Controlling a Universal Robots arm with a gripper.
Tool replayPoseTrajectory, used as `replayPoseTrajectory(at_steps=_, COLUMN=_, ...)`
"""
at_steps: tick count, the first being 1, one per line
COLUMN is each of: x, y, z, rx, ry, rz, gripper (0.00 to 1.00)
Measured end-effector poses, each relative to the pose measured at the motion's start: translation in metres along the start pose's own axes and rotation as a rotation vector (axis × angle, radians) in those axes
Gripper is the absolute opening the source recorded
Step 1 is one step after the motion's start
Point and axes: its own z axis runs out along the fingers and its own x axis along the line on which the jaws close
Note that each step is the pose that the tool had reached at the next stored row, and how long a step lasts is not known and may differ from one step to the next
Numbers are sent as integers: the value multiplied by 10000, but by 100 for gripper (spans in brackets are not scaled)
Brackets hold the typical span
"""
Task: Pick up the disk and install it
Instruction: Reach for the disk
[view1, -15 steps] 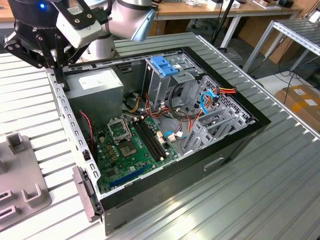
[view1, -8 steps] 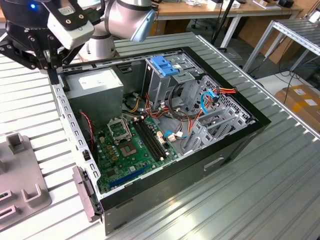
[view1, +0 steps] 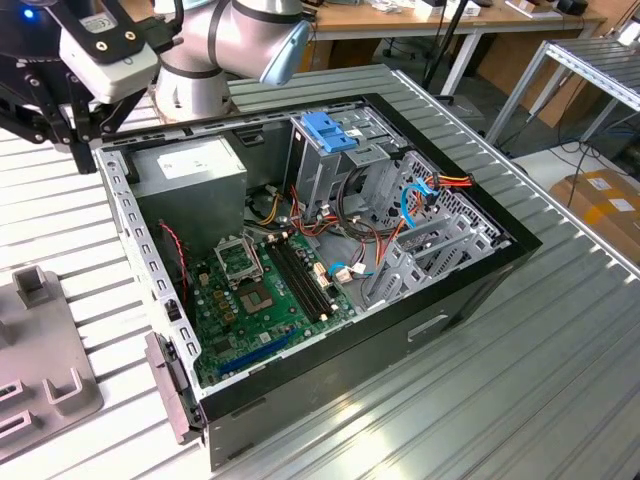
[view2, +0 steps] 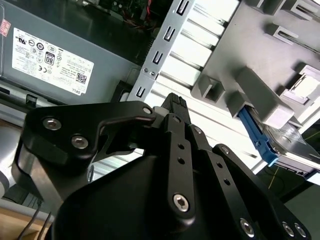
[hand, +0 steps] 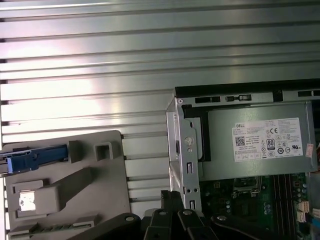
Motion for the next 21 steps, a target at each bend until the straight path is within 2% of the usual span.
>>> replayPoseTrajectory(at_steps=4, x=74, y=-6, z=-1, rx=0, ry=0, rz=-1, gripper=11)
replayPoseTrajectory(at_steps=8, x=200, y=-15, z=-3, rx=0, ry=0, rz=0, gripper=11)
replayPoseTrajectory(at_steps=12, x=282, y=-21, z=-4, rx=-1, ry=0, rz=-1, gripper=11)
replayPoseTrajectory(at_steps=15, x=382, y=-29, z=-5, rx=0, ry=0, rz=-1, gripper=11)
replayPoseTrajectory(at_steps=21, x=406, y=-31, z=-5, rx=0, ry=0, rz=-1, gripper=11)
